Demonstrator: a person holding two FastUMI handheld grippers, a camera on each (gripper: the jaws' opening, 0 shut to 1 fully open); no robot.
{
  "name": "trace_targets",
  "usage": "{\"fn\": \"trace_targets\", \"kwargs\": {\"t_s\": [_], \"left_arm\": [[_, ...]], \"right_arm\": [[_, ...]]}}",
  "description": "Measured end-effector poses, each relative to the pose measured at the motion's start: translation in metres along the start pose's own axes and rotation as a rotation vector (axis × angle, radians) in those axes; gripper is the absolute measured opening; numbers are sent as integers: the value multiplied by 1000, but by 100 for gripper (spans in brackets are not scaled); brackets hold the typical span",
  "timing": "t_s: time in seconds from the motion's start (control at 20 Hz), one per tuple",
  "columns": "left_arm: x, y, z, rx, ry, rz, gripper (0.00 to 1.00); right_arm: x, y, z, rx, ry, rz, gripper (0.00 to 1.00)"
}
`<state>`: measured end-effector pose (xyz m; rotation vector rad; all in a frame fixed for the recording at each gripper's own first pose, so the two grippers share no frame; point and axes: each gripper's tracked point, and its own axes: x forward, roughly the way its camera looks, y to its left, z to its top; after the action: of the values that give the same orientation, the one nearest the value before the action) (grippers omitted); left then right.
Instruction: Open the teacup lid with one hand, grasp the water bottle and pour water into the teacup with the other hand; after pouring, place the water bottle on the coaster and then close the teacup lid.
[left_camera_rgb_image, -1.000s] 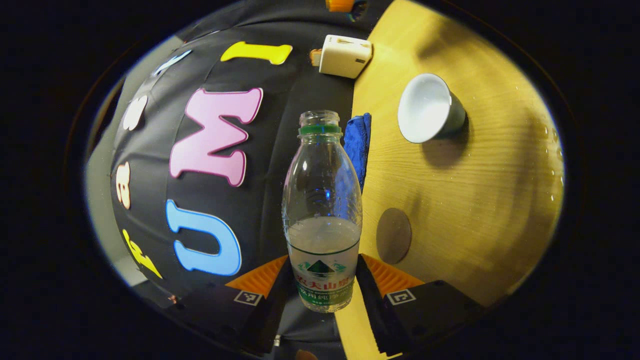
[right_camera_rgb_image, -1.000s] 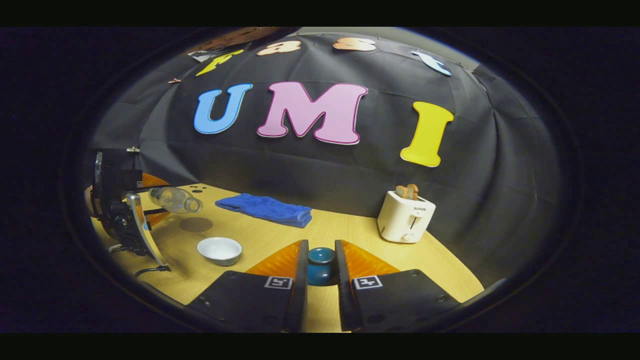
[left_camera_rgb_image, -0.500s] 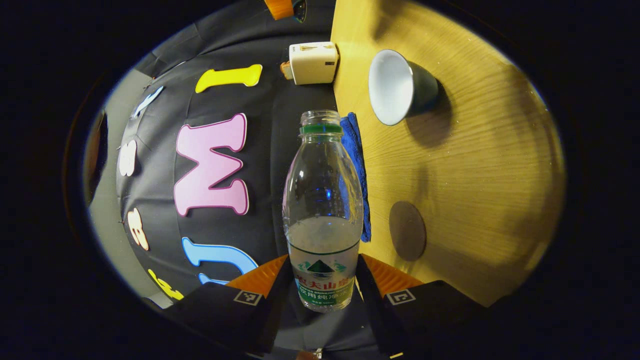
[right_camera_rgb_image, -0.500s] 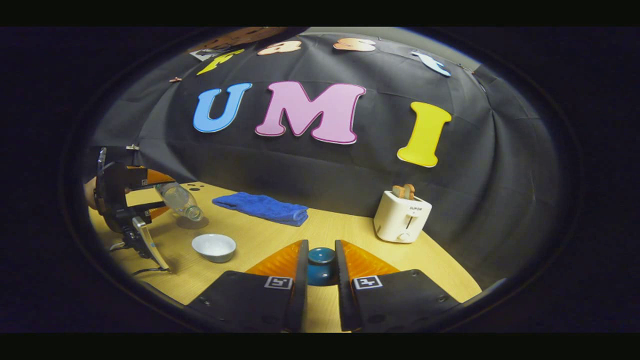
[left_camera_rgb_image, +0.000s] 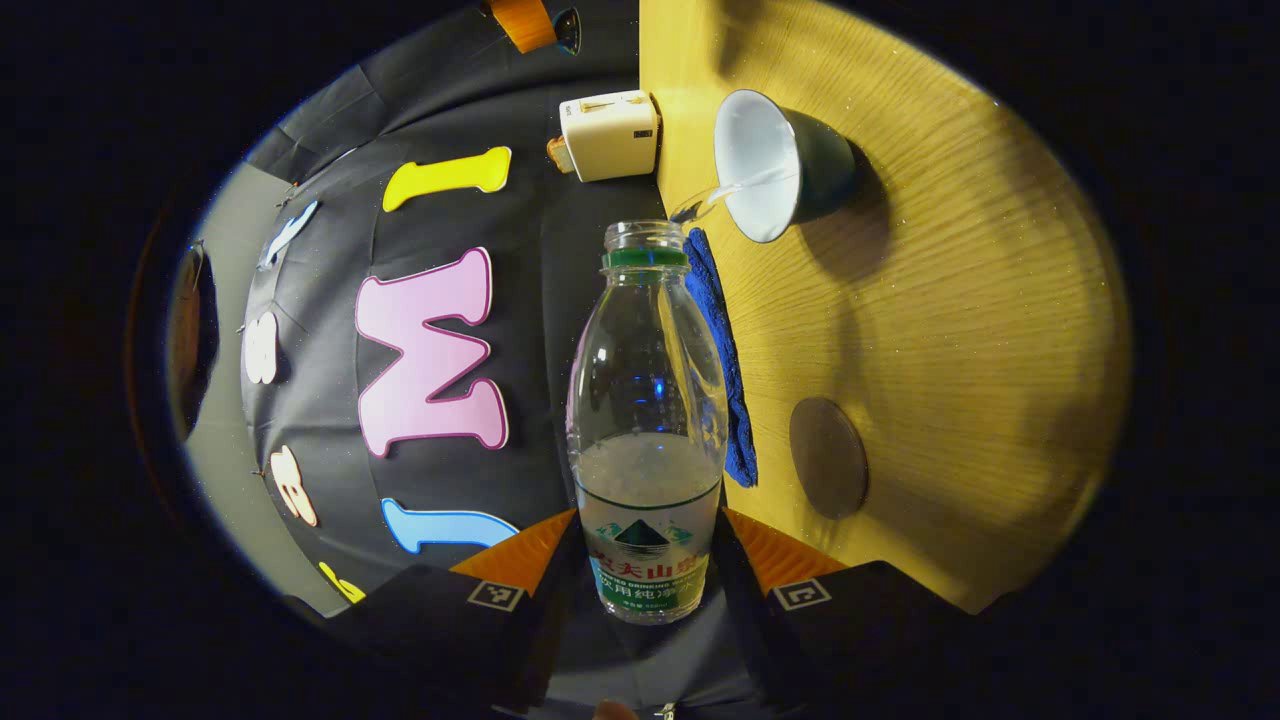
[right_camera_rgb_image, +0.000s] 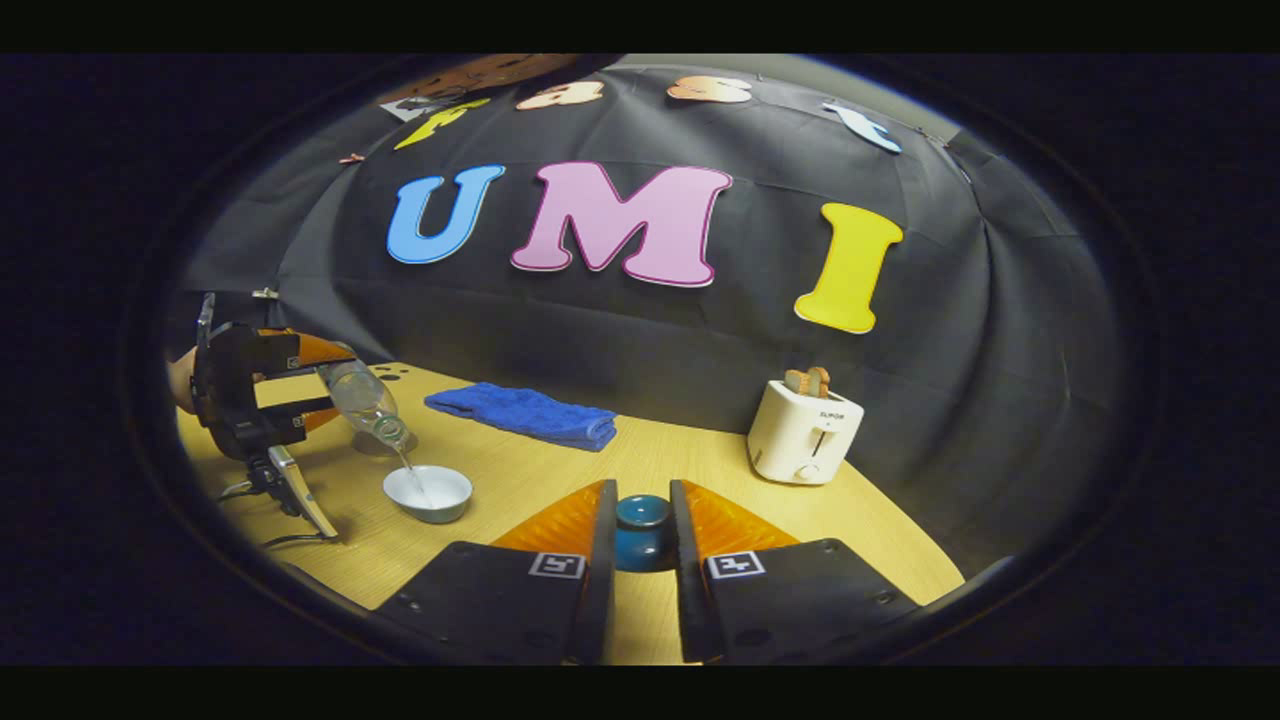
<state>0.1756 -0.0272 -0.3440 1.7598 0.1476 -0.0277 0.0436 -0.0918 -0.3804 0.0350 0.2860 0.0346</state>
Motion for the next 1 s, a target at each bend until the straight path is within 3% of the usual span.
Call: {"fn": "trace_targets", "kwargs": {"t_s": [1.0], "left_arm": [[20,37,13,205,-120,161,75]], "right_arm": [[-2,-2,4,-4,-21,-2,25]]}}
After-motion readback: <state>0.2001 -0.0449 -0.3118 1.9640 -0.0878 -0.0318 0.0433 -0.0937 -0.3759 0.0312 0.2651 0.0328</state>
